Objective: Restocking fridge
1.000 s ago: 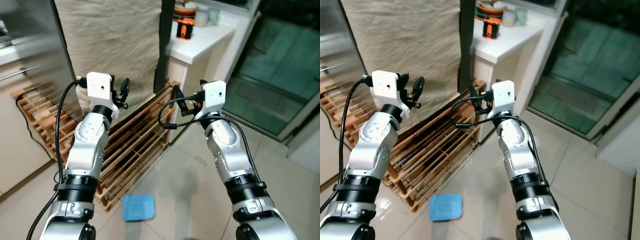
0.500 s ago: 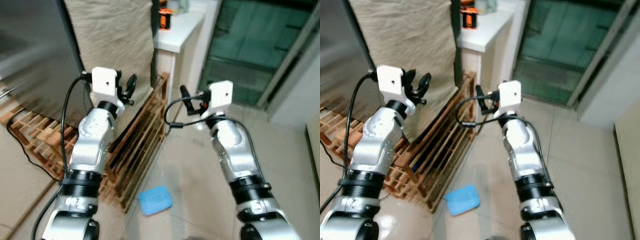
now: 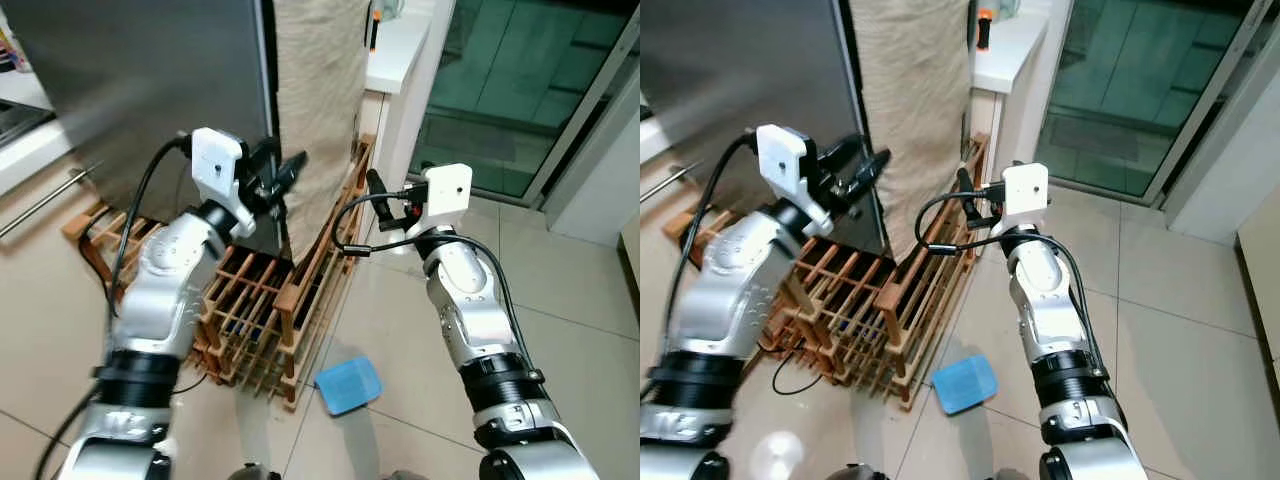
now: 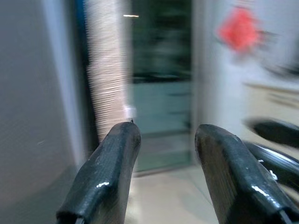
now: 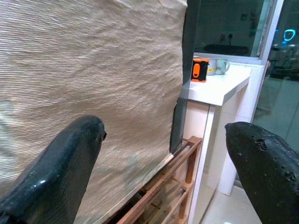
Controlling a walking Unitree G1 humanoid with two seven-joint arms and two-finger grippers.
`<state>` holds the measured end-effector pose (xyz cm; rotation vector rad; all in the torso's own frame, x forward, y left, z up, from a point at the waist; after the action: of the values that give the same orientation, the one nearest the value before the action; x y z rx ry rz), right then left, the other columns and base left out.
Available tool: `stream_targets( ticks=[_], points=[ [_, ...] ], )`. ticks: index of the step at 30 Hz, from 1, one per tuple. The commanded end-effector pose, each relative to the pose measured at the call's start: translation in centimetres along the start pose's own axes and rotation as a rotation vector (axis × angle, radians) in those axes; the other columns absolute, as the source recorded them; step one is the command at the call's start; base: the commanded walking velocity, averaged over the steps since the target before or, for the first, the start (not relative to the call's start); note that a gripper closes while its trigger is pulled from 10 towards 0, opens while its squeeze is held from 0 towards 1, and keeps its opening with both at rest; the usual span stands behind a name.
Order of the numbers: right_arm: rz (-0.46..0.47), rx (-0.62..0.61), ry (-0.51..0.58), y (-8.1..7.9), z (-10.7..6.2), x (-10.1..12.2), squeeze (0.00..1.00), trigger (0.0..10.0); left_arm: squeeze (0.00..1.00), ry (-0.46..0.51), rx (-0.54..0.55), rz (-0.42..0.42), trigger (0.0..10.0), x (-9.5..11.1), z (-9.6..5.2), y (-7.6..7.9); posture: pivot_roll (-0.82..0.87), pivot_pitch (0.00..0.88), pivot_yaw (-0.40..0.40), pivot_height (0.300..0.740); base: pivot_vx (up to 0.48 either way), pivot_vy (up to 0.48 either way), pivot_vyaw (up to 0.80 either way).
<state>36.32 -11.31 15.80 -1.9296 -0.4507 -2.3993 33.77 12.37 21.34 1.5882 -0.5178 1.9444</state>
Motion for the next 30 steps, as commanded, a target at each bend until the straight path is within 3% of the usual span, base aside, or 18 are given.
stream_targets(
  ticks=[1, 4, 5, 6, 8, 11, 17, 24, 26, 27, 28, 30],
  points=[
    [-0.004, -0.019, 0.004, 0.8, -0.2, 0.1, 0.00, 10.0, 0.00, 0.001, 0.014, 0.004, 10.0, 0.8, 0.2, -0.8, -0.17, 0.000, 0.008, 0.732, 0.000, 0.000, 0.00],
    [0.004, -0.019, -0.004, 0.8, 0.0, -0.1, 0.00, 10.0, 0.00, 0.017, 0.157, 0.013, 10.0, 1.0, 0.6, -2.9, -0.16, 0.000, 0.004, 0.732, 0.000, 0.000, 0.00],
    [0.008, -0.022, -0.005, 0.9, 0.2, 0.0, 0.00, 10.0, 0.00, 0.014, 0.272, 0.007, 10.0, 0.4, 1.1, -4.1, -0.15, 0.000, 0.000, 0.732, 0.000, 0.000, 0.00],
    [0.008, -0.022, -0.005, 0.9, 0.2, 0.0, 0.00, 10.0, 0.00, 0.014, 0.272, 0.007, 10.0, 0.4, 1.1, -4.1, -0.15, 0.000, 0.000, 0.732, 0.000, 0.000, 0.00],
    [0.011, -0.027, -0.003, 0.9, 0.4, 0.1, 0.00, 10.0, 0.00, -0.002, 0.378, -0.008, 10.0, -0.2, 1.4, -5.1, -0.15, 0.000, 0.000, 0.732, 0.000, 0.000, 0.00],
    [0.015, -0.033, 0.007, 0.9, 0.7, 0.4, 0.00, 10.0, 0.00, -0.017, 0.557, -0.106, 10.0, -1.3, 1.6, -6.9, -0.16, 0.000, 0.004, 0.732, 0.000, 0.000, 0.00],
    [0.012, -0.046, 0.006, 1.1, 0.5, 0.3, 0.00, 10.0, 0.00, -0.021, 0.639, -0.126, 10.0, -1.7, 2.7, -7.8, -0.17, 0.000, 0.013, 0.732, 0.000, 0.000, 0.00],
    [-0.005, -0.061, 0.010, 1.3, 0.0, 0.4, 0.00, 10.0, 0.00, -0.035, 0.564, -0.114, 10.0, -1.9, 4.2, -6.9, -0.21, 0.000, 0.039, 0.732, 0.000, 0.000, 0.00],
    [-0.029, -0.106, 0.030, 2.3, -0.9, 0.9, 0.00, 10.0, 0.00, -0.011, 0.515, -0.097, 10.0, -1.8, 2.8, -6.7, -0.23, 0.000, 0.050, 0.732, 0.000, 0.000, 0.00],
    [-0.029, -0.106, 0.030, 2.3, -0.9, 0.9, 0.00, 10.0, 0.00, -0.011, 0.515, -0.097, 10.0, -1.8, 2.8, -6.7, -0.23, 0.000, 0.050, 0.732, 0.000, 0.000, 0.00],
    [-0.061, -0.178, 0.086, 3.7, -2.9, 2.1, 0.00, 10.0, 0.00, 0.030, 0.435, -0.026, 10.0, -1.4, 0.4, -5.3, -0.22, 0.000, 0.057, 0.732, 0.000, 0.000, 0.00],
    [-0.116, -0.218, 0.121, 4.6, -6.5, 2.8, 0.00, 10.0, 0.00, 0.100, 0.345, 0.068, 10.0, -0.3, -3.3, -2.5, -0.21, 0.000, 0.052, 0.732, 0.000, 0.000, 0.00]
  ],
)
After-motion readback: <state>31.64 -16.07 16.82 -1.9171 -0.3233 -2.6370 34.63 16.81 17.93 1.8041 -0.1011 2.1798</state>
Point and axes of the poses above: a point about 5 cm out from each wrist's last joint towards the gripper, its own z axis pointing out of the wrist towards the gripper, its own x axis along the axis of the wrist's last joint, y = z × x, the point moved 2 cm from there along z, pointing out of the wrist towards the gripper, and after that the axes turned 11 degrees about -z, right-handed, at the moved point
